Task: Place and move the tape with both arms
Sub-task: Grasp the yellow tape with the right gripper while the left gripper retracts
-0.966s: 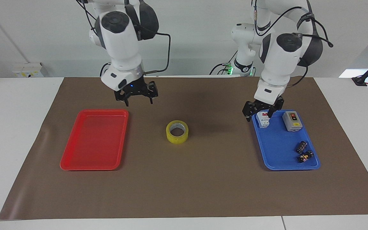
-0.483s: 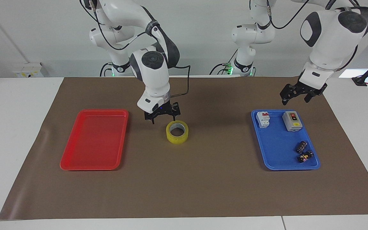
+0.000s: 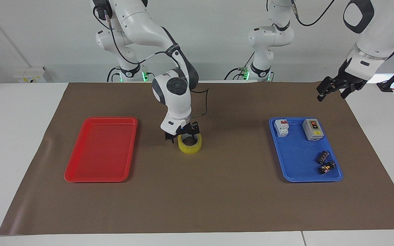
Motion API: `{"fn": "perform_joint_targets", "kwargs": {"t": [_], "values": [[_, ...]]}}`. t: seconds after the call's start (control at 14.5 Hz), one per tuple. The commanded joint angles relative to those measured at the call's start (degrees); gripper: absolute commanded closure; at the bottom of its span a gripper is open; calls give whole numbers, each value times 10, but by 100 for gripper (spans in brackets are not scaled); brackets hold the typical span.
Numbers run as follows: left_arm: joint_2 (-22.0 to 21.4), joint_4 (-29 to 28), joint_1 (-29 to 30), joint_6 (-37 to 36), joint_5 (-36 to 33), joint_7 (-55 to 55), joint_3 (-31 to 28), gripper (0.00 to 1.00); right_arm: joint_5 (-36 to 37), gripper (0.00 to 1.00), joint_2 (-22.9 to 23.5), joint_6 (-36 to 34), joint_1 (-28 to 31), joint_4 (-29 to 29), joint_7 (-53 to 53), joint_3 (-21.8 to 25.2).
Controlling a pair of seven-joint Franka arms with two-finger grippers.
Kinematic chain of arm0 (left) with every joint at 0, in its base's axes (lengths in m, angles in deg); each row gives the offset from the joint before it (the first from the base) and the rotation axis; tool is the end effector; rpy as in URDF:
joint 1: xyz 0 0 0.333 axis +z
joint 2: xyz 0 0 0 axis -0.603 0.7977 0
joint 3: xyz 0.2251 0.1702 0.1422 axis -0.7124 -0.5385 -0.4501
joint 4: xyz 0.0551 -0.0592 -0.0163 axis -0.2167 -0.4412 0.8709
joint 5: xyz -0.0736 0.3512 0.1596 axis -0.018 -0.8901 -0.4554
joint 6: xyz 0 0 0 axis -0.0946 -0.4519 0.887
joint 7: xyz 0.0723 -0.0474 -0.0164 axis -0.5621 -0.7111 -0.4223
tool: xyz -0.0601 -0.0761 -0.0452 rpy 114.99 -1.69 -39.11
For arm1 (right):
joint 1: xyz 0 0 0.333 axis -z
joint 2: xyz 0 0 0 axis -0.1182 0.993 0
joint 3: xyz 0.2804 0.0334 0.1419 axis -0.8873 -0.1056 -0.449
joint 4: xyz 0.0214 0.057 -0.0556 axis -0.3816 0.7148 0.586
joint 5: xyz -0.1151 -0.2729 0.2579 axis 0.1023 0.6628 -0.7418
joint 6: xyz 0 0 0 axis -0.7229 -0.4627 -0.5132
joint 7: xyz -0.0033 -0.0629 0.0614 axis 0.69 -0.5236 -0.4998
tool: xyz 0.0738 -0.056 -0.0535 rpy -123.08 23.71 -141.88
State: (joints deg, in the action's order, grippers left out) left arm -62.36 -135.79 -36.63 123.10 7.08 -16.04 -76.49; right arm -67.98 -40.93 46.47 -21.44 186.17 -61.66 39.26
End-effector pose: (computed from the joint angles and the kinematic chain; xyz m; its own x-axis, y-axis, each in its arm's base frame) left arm 0.5585 -0.0025 0.6157 0.9992 0.0352 -0.0194 0.0352 -0.9994 -0.0007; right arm 0.5565 0.3186 0.3167 0.9811 0.1885 0.0442 0.1892 -0.9819 -0.0108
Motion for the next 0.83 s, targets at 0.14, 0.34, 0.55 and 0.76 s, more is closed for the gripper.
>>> {"fn": "perform_joint_targets", "kwargs": {"t": [0.14,0.34,0.55,0.76], "values": [[-24,-37,-1,-3,13,6,2,0,6,0,-2,40,12,28,-26,-1],[-25,-46,-3,18,13,12,3,0,6,0,-7,88,12,62,-27,-1],[-24,-46,-4,38,14,21,5,0,6,8,-7,97,15,67,-26,-1],[-23,-44,-5,40,14,20,7,0,6,100,-7,95,16,65,-28,-1]]}}
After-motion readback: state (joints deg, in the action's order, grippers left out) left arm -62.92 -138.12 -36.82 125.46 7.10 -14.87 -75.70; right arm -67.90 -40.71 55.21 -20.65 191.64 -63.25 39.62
